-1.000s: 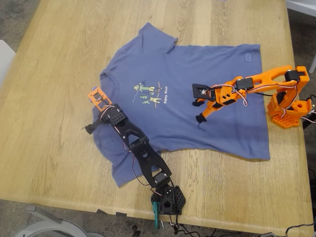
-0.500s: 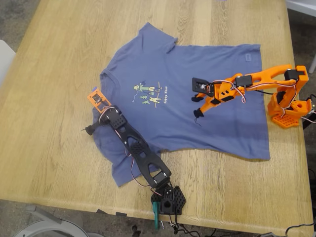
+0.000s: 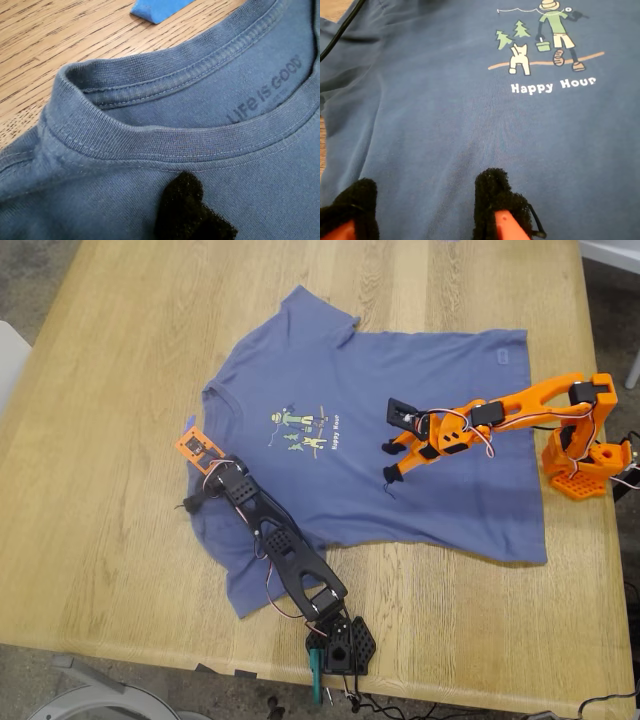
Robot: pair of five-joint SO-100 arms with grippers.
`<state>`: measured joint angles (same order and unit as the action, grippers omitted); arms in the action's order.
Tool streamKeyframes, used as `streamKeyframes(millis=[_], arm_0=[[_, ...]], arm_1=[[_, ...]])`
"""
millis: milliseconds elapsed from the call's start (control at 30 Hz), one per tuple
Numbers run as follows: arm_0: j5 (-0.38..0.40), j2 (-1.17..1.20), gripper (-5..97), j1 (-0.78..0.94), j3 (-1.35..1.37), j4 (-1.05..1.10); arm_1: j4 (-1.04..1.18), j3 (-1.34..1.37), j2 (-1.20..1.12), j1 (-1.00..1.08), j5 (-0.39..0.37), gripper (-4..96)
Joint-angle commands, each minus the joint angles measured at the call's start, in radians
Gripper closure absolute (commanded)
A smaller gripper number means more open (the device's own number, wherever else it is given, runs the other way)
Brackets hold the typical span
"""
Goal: Fold a T-shirt
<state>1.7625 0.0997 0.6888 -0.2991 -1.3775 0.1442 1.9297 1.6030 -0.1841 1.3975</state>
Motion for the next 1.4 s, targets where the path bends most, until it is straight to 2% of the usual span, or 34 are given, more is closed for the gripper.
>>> streamKeyframes(millis=[0,133,333,600,800,1067,1367], arm_0=[[0.026,-0.023,40,0.003,-0.038,-0.054],[0.048,-0.038,48,-0.002,-0.038,-0.058],[0.054,-0.064,60,-0.008,-0.038,-0.067],[0.041,-0.072,69,-0.014,-0.038,-0.064],[0.089,-0.084,91,-0.035,-0.037,-0.072],[0.104,-0.089,92,-0.055,-0.035,-0.037],[0.104,-0.091,92,-0.055,-0.035,-0.035]], arm_1=[[-0.035,-0.046,-0.002,-0.003,-0.026,61.7],[-0.087,-0.017,-0.018,-0.002,-0.083,61.7],[-0.104,0.005,-0.055,0.002,-0.103,61.7],[-0.120,-0.041,-0.149,-0.011,-0.163,61.8],[-0.126,-0.078,-0.195,0.015,-0.167,61.8],[-0.133,-0.094,-0.232,0.044,-0.150,61.5],[-0.137,-0.155,-0.316,0.008,-0.253,58.8]])
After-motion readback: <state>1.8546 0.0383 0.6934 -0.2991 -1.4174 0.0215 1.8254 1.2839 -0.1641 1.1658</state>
